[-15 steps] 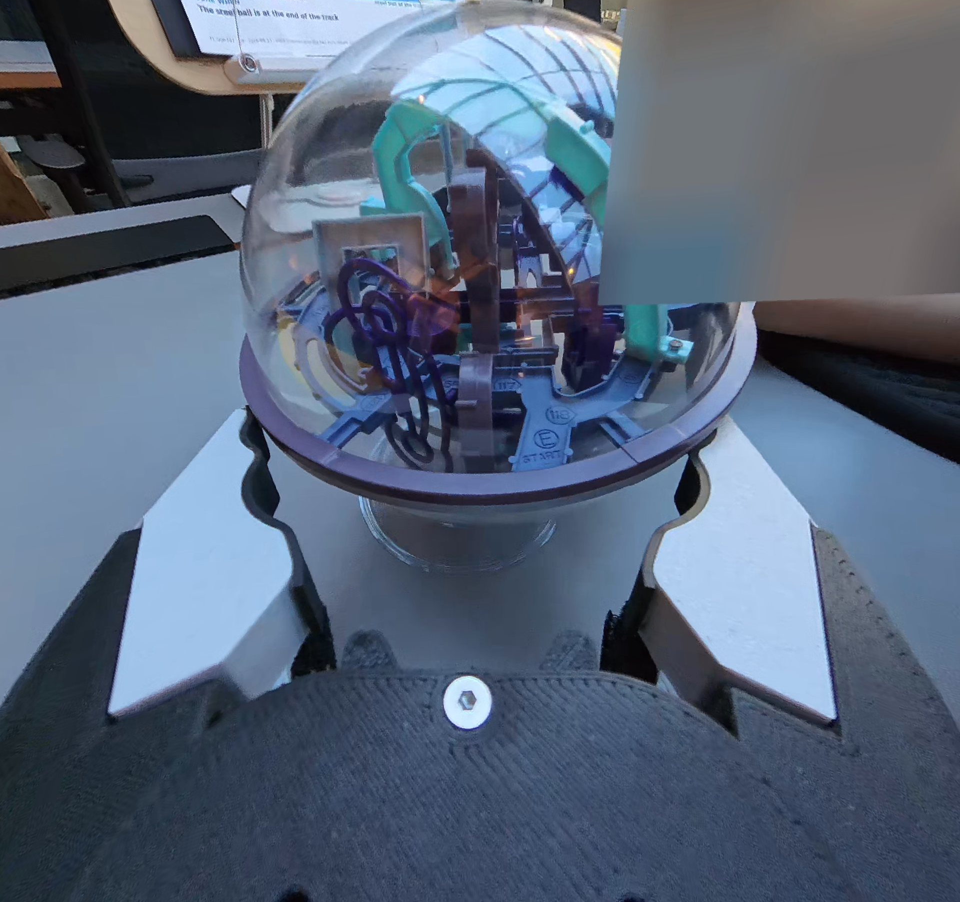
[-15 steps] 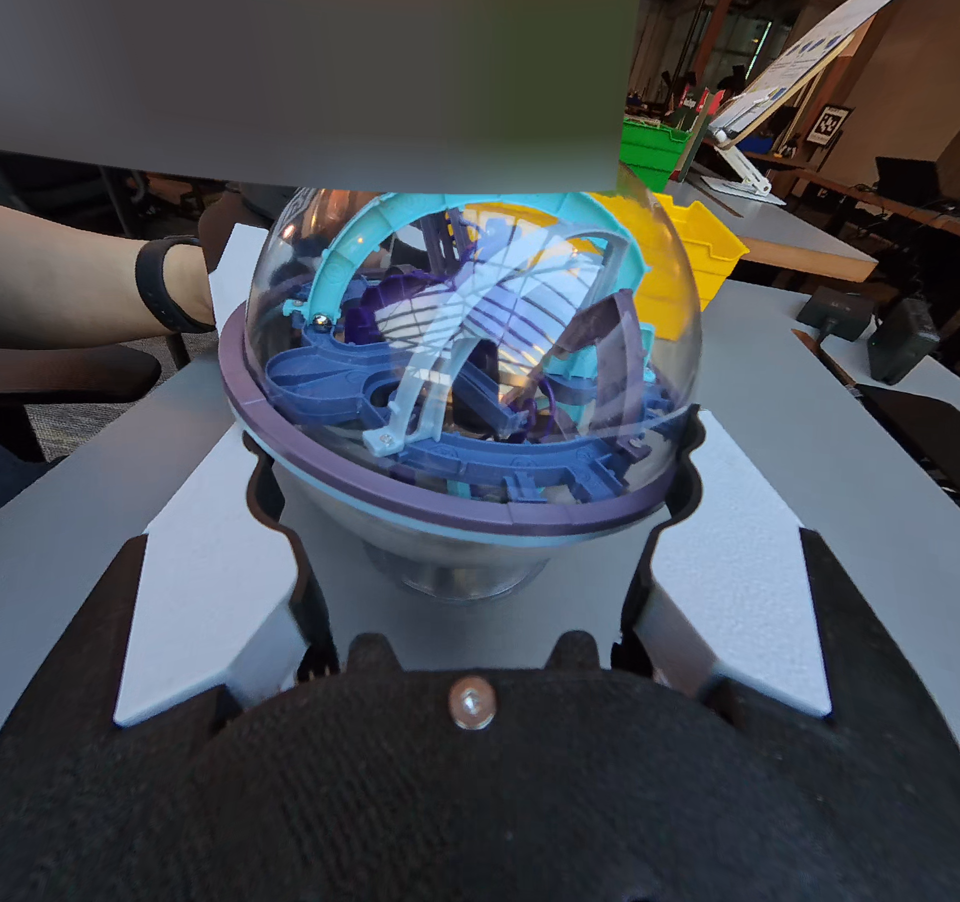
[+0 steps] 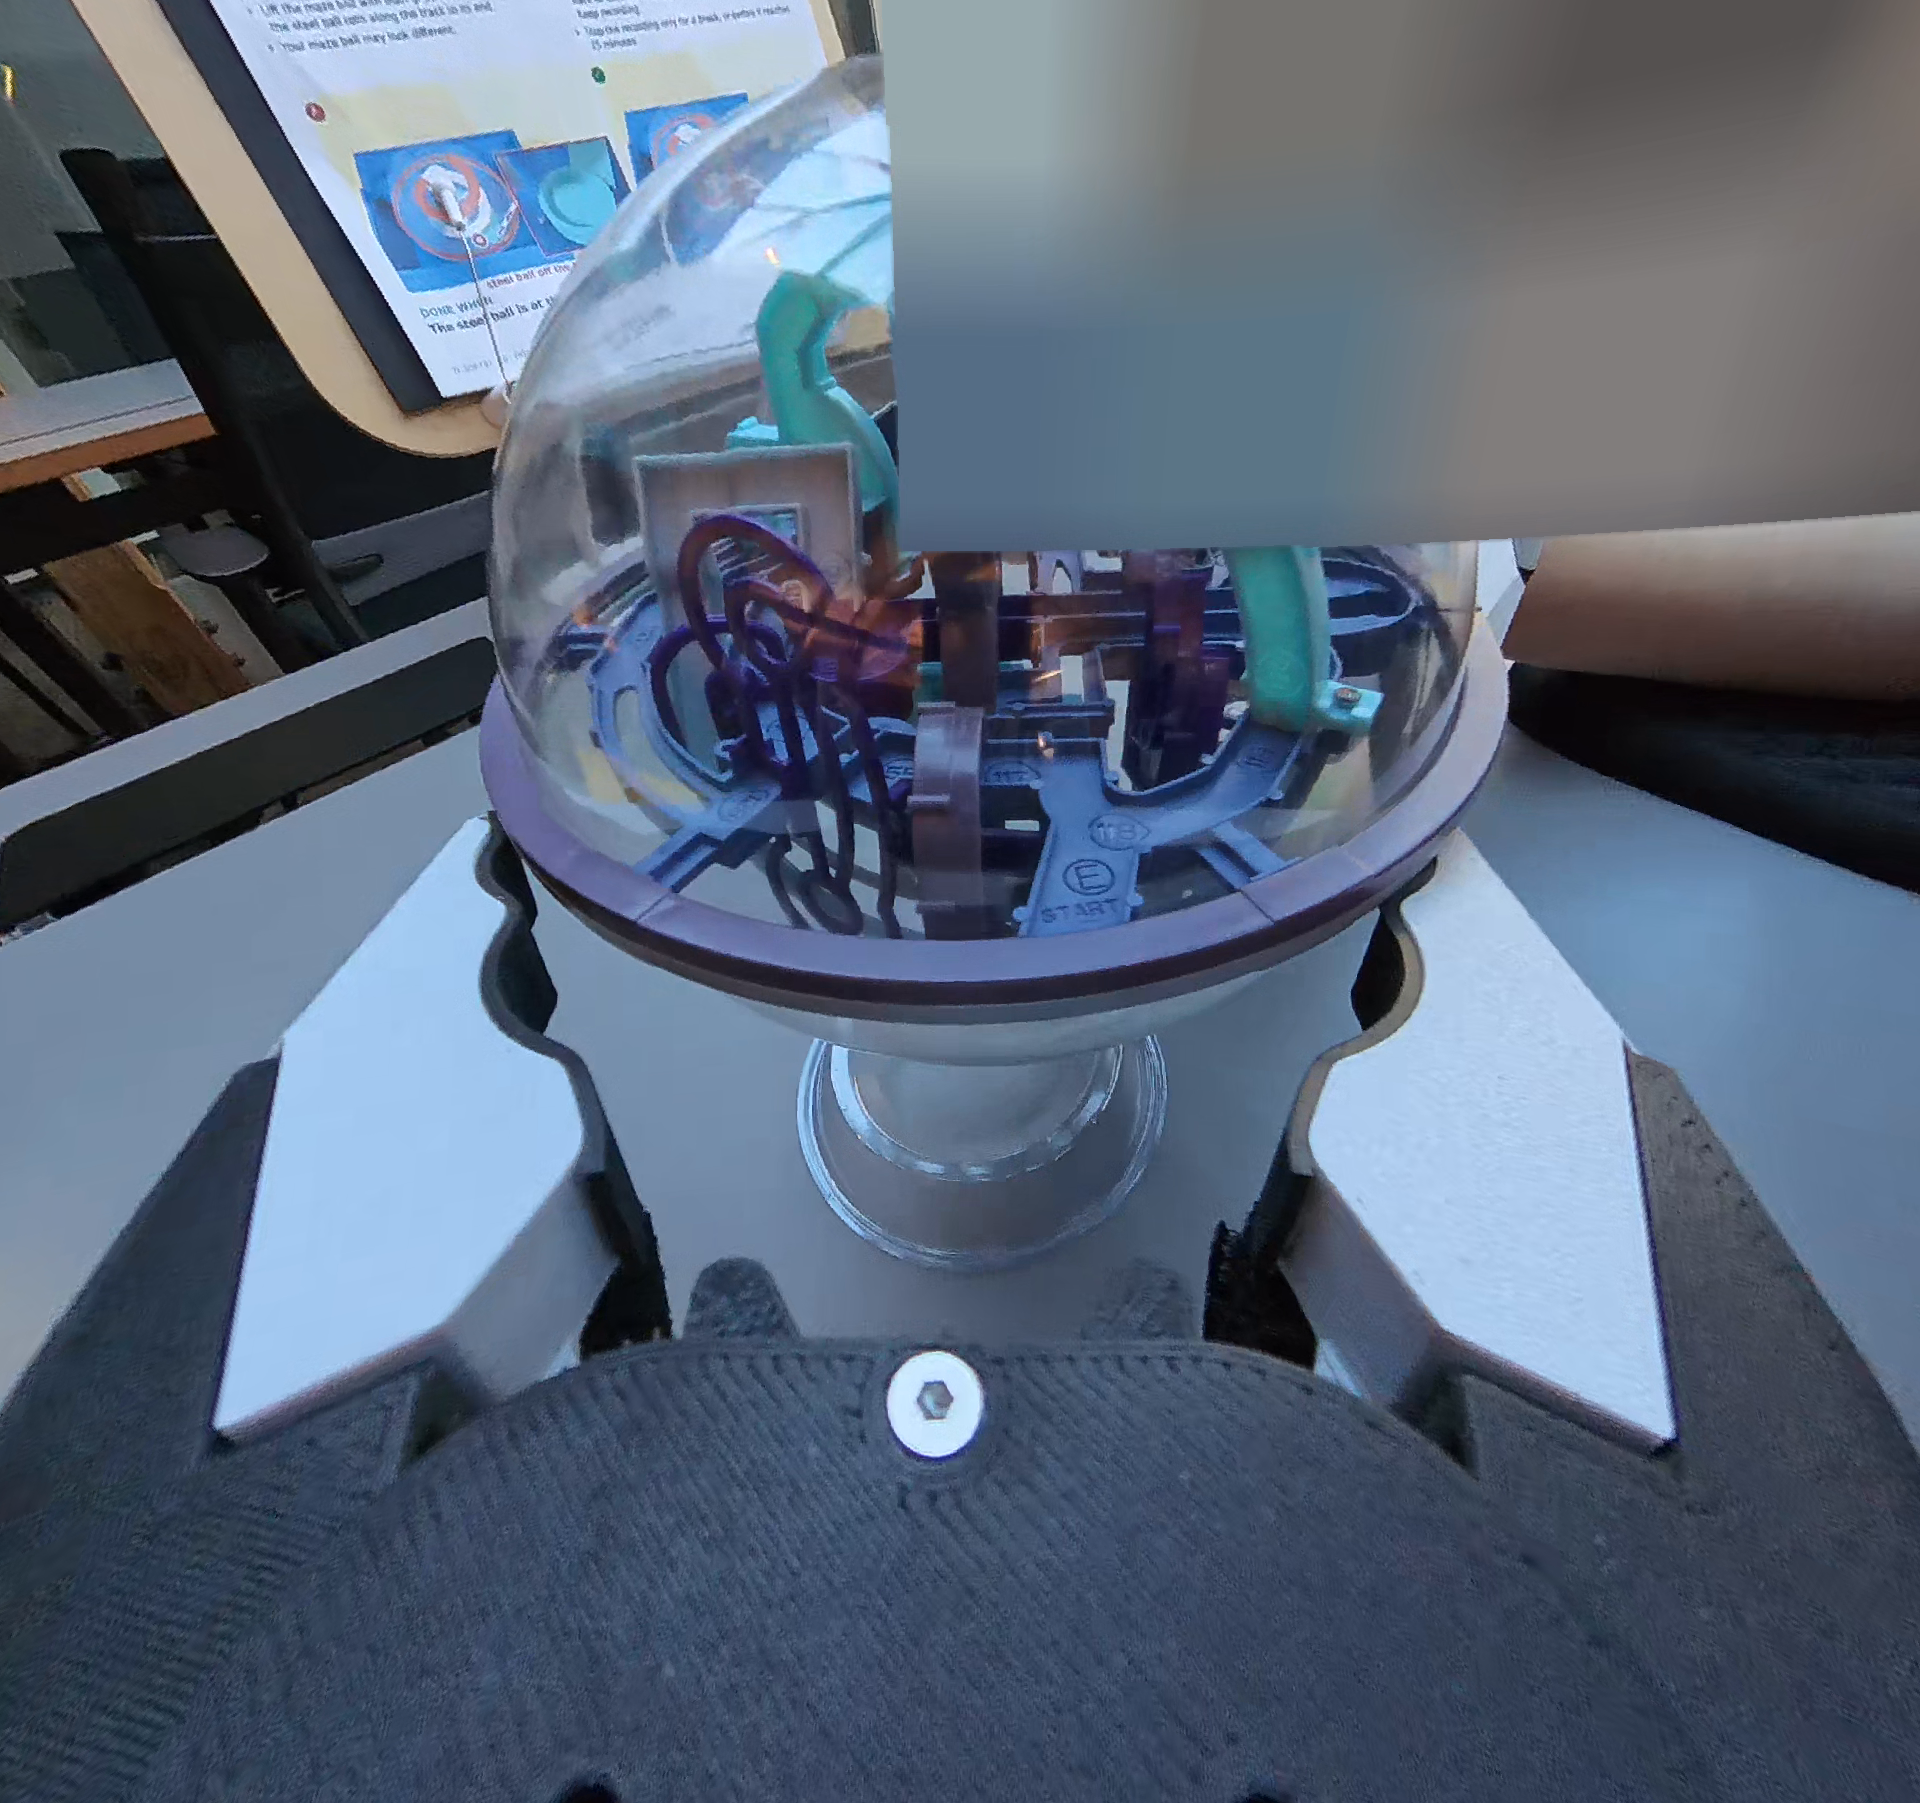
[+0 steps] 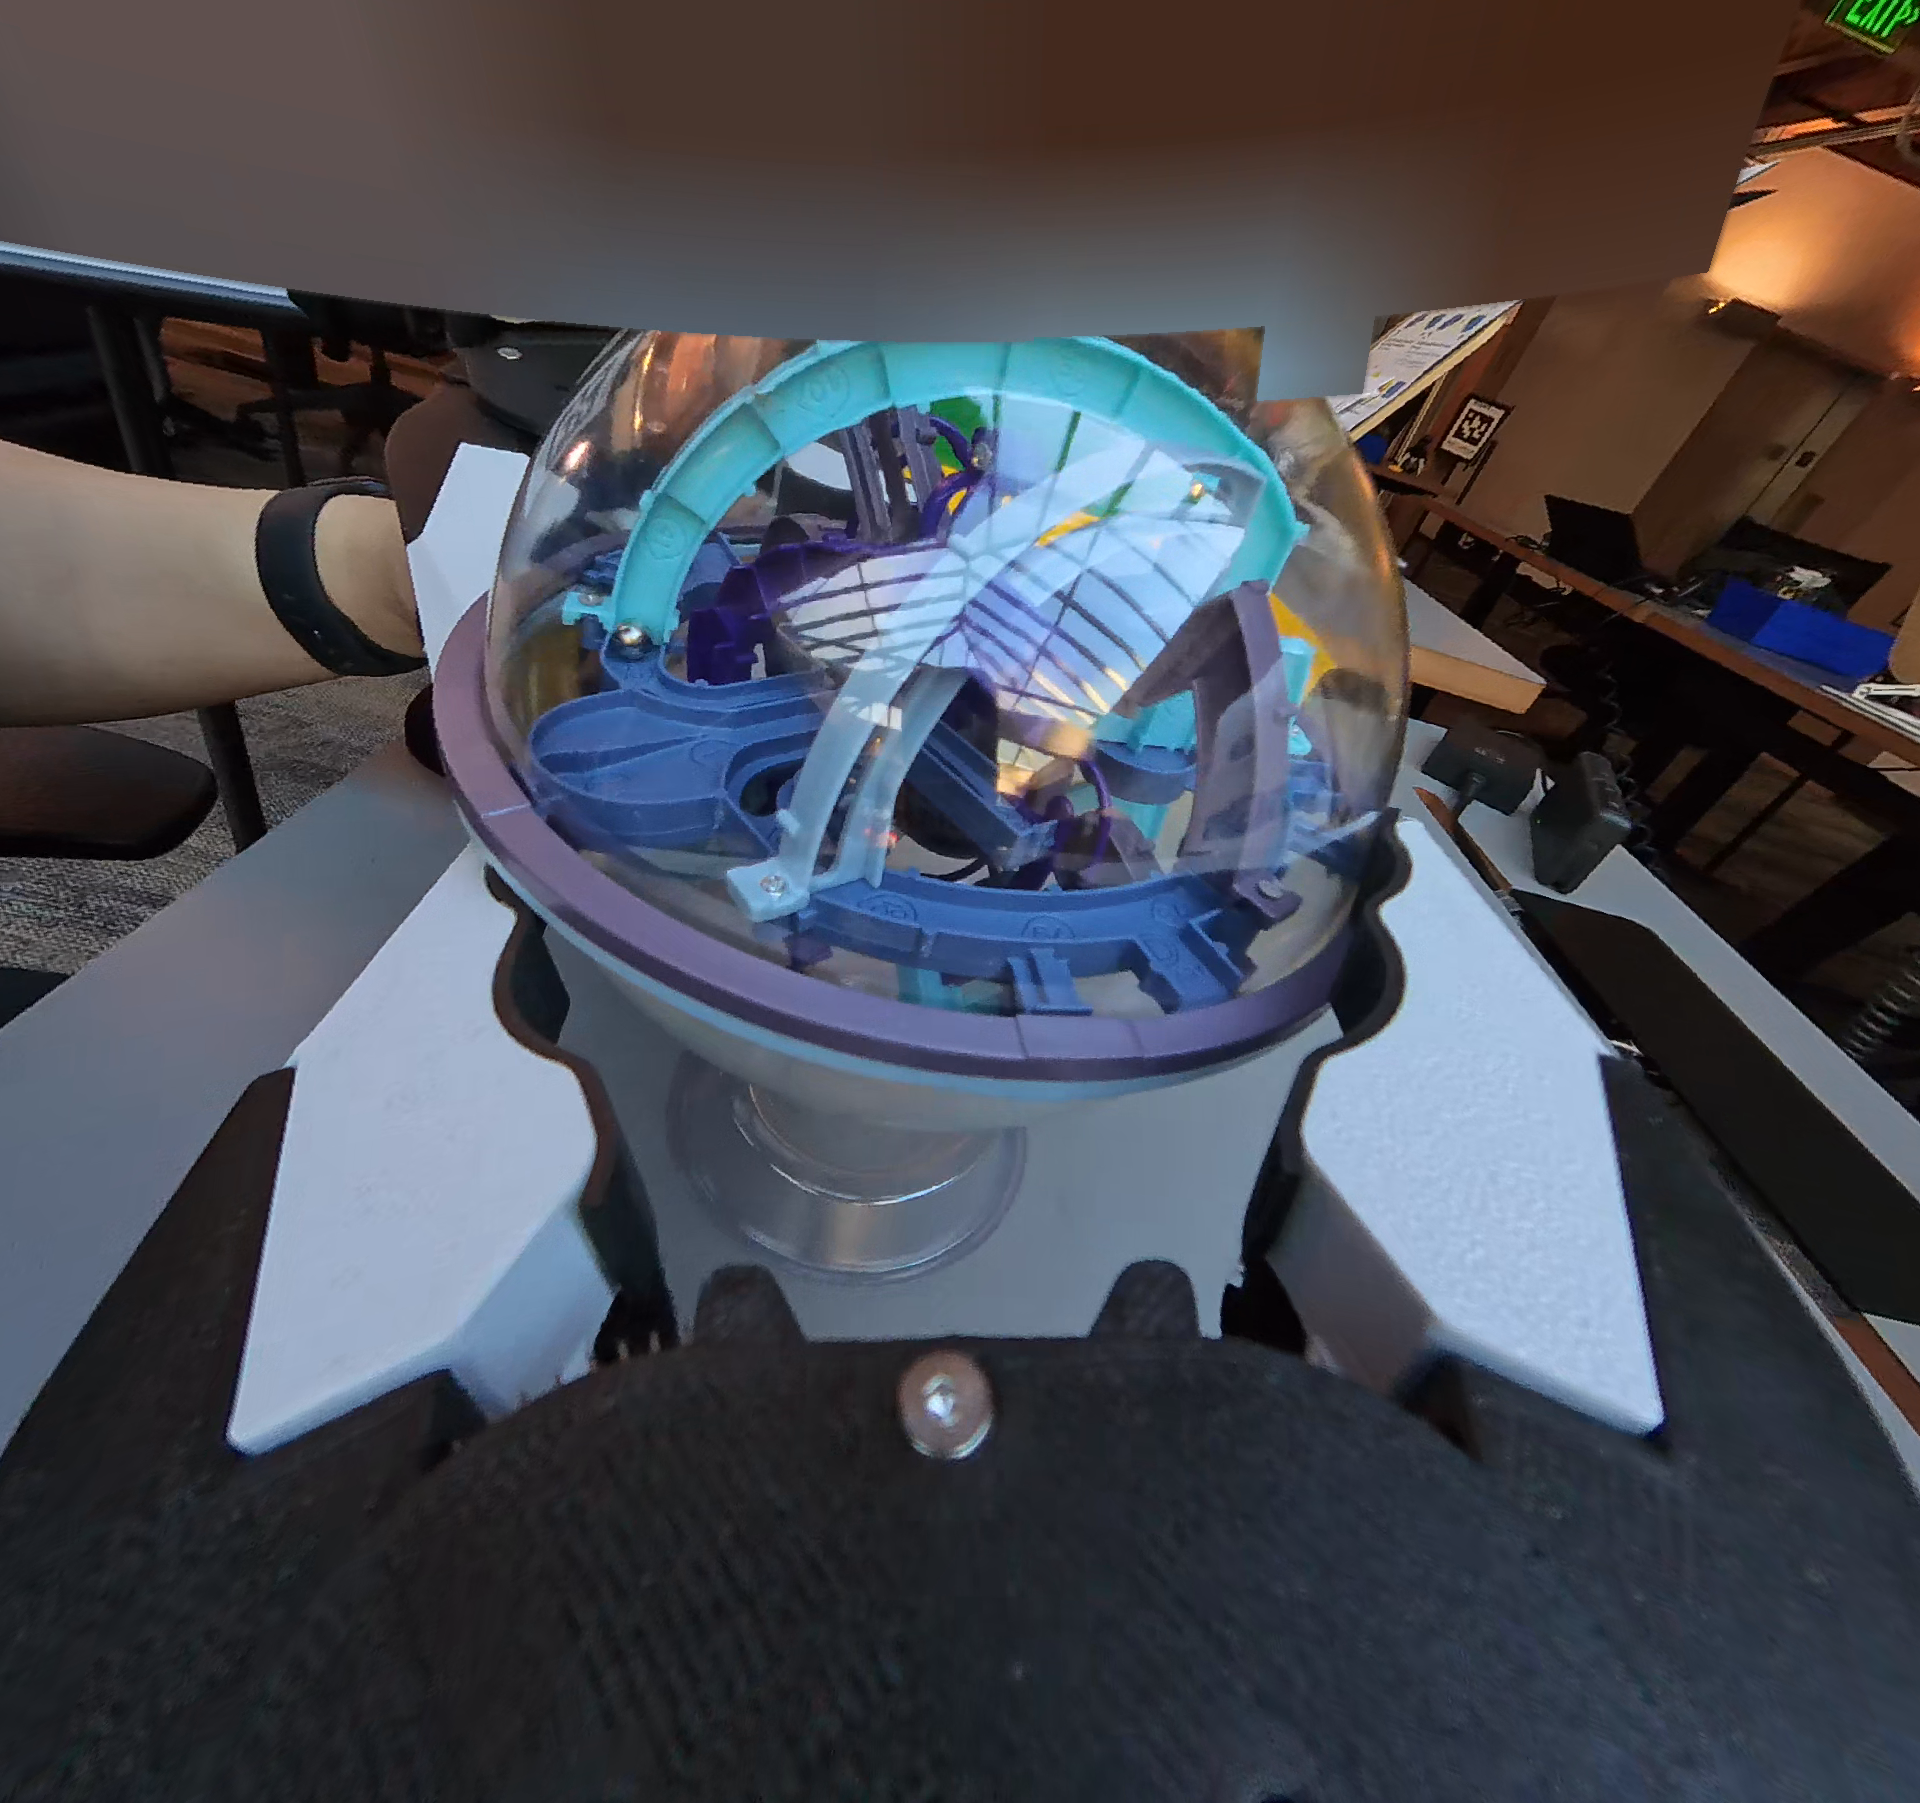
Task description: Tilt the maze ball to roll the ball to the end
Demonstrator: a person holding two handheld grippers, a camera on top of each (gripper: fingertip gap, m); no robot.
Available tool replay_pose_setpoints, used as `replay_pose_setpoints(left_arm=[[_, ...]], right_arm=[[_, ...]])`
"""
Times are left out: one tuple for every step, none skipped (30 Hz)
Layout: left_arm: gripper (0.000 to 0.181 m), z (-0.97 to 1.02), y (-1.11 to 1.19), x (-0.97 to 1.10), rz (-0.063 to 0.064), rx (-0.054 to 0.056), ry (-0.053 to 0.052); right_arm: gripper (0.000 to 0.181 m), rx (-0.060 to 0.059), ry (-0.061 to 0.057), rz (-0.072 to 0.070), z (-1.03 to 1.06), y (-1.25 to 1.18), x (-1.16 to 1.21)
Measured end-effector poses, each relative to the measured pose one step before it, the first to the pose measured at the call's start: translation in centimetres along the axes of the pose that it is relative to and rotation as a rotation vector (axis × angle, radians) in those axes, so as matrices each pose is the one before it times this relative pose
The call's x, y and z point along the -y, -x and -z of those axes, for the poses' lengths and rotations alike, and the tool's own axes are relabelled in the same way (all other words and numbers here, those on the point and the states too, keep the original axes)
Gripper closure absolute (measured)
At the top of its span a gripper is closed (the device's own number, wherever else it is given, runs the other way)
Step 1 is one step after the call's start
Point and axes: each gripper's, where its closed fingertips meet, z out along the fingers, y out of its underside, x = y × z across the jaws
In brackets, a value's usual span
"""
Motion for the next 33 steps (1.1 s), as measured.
replay_pose_setpoints(left_arm=[[0.025, -0.023, -0.043, 0.129, -0.004, -0.0005, 0.0004], [0.025, -0.024, -0.035, 0.092, -0.0039, -0.0002, 0.0017], [0.025, -0.01, -0.03, 0.077, -0.0037, -0.0003, 0.0027], [0.025, -0.01, -0.027, 0.064, -0.0034, 0.0001, 0.0029], [0.025, -0.01, -0.01, 0.045, -0.0022, 0.0006, 0.0026], [0.025, -0.011, -0.005, 0.029, -0.0005, 0.0005, 0.002], [0.025, -0.006, -0.015, 0.018, 0.0003, 0.0003, 0.0012], [0.025, -0.009, -0.019, -0.001, -0.0004, 0.0005, 0.0005], [0.025, -0.002, -0.02, 0.001, -0.0008, 0.0007, 0.0003], [0.025, 0.002, -0.027, 0.01, -0.0012, 0.0009, 0.0006], [0.025, 0.006, -0.01, 0.011, -0.0013, 0.0009, 0.0011], [0.025, 0.005, 0.004, -0.006, -0.0009, 0.0006, 0.0021], [0.025, -0.003, 0.003, -0.001, -0.0013, 0.0004, 0.0026], [0.025, -0.008, -0.001, 0.011, -0.002, 0.0003, 0.0011], [0.025, 0.001, -0.001, 0.015, -0.0015, 0.0, -0.0002], [0.025, -0.01, 0.0, 0.02, -0.0002, -0.0002, 0.0001], [0.025, -0.018, 0.008, 0.005, 0.002, -0.0005, 0.0011], [0.025, -0.031, 0.01, -0.03, 0.0052, -0.0012, 0.0029], [0.025, -0.033, 0.016, -0.06, 0.0086, -0.002, 0.0048], [0.025, -0.043, 0.015, -0.071, 0.0106, -0.0024, 0.0049], [0.025, -0.037, 0.014, -0.072, 0.0112, -0.0025, 0.0034], [0.025, -0.04, 0.017, -0.065, 0.0123, -0.0023, 0.0022], [0.025, -0.034, 0.02, -0.052, 0.0128, -0.0019, 0.0011], [0.025, -0.027, 0.004, -0.046, 0.0117, -0.0016, 0.0001], [0.025, -0.012, 0.004, -0.045, 0.0094, -0.0008, 0.0], [0.025, -0.011, 0.015, -0.069, 0.0066, 0.0001, 0.0013], [0.025, -0.012, 0.026, -0.076, 0.0045, 0.0008, 0.0028], [0.025, -0.022, 0.025, -0.095, 0.0043, 0.0008, 0.0037], [0.025, -0.015, 0.016, -0.084, 0.0043, 0.0001, 0.0027], [0.025, -0.018, 0.015, -0.05, 0.0032, -0.0001, 0.0009], [0.025, -0.017, 0.004, -0.02, 0.0018, 0.0003, 0.0002], [0.025, -0.012, 0.006, -0.018, 0.001, 0.0006, 0.0], [0.025, -0.025, 0.006, -0.003, 0.0009, 0.0005, -0.0002]], right_arm=[[0.029, -0.0023, -0.004, 0.0006, 0.082, -0.01, 0.089], [0.029, -0.0018, -0.0024, 0.0007, 0.063, -0.007, 0.068], [0.029, -0.0017, -0.0029, 0.0014, 0.059, 0.002, 0.068], [0.029, -0.0012, -0.0018, 0.0006, 0.047, -0.003, 0.04], [0.029, -0.0004, -0.001, -0.0005, 0.024, -0.012, 0.02], [0.029, 0.0002, -0.0016, -0.0013, 0.019, -0.006, 0.016], [0.029, 0.0003, -0.0018, -0.0012, 0.027, 0.007, 0.012], [0.029, 0.0001, -0.001, 0.0005, 0.013, 0.002, 0.004], [0.029, 0.0003, -0.0001, 0.0013, 0.018, 0.015, 0.007], [0.029, 0.0003, -0.0009, 0.001, 0.013, 0.02, 0.008], [0.029, 0.0002, -0.0014, -0.0002, 0.01, 0.011, 0.001], [0.03, 0.0002, -0.001, -0.0009, 0.002, 0.008, -0.017], [0.029, -0.0002, -0.0003, -0.0006, -0.002, -0.009, -0.03], [0.029, -0.0007, -0.0016, 0.0004, 0.008, -0.007, 0.003], [0.029, -0.0008, -0.002, 0.0006, 0.006, -0.002, 0.021], [0.029, -0.0005, -0.0005, -0.0002, 0.006, -0.006, 0.007], [0.029, 0.0, -0.0008, -0.0028, 0.005, -0.015, -0.009], [0.029, 0.0005, -0.0009, -0.0064, 0.006, -0.026, -0.04], [0.029, 0.0011, 0.0011, -0.0103, -0.008, -0.03, -0.078], [0.03, 0.0014, 0.0023, -0.012, -0.009, -0.037, -0.088], [0.03, 0.0012, 0.0022, -0.0109, -0.01, -0.03, -0.081], [0.03, 0.0016, 0.0023, -0.0122, -0.009, -0.037, -0.075], [0.03, 0.0019, 0.0028, -0.0134, -0.025, -0.023, -0.091], [0.03, 0.0016, -0.0004, -0.0116, -0.009, -0.006, -0.058], [0.03, 0.0013, -0.0005, -0.0099, -0.02, -0.011, -0.063], [0.03, 0.0014, 0.0017, -0.0083, -0.026, -0.001, -0.098], [0.03, 0.0014, 0.0031, -0.0063, -0.027, -0.004, -0.125], [0.029, 0.002, 0.0035, -0.0066, -0.033, -0.016, -0.133], [0.029, 0.0013, 0.0011, -0.0047, -0.021, -0.01, -0.086], [0.029, 0.0008, 0.0003, -0.0029, -0.006, -0.014, -0.042], [0.029, 0.0007, 0.0008, -0.0014, -0.004, -0.007, -0.035], [0.029, 0.0007, 0.0002, -0.0007, 0.012, -0.021, -0.029], [0.029, 0.0005, 0.0, -0.001, 0.01, -0.012, -0.024]])
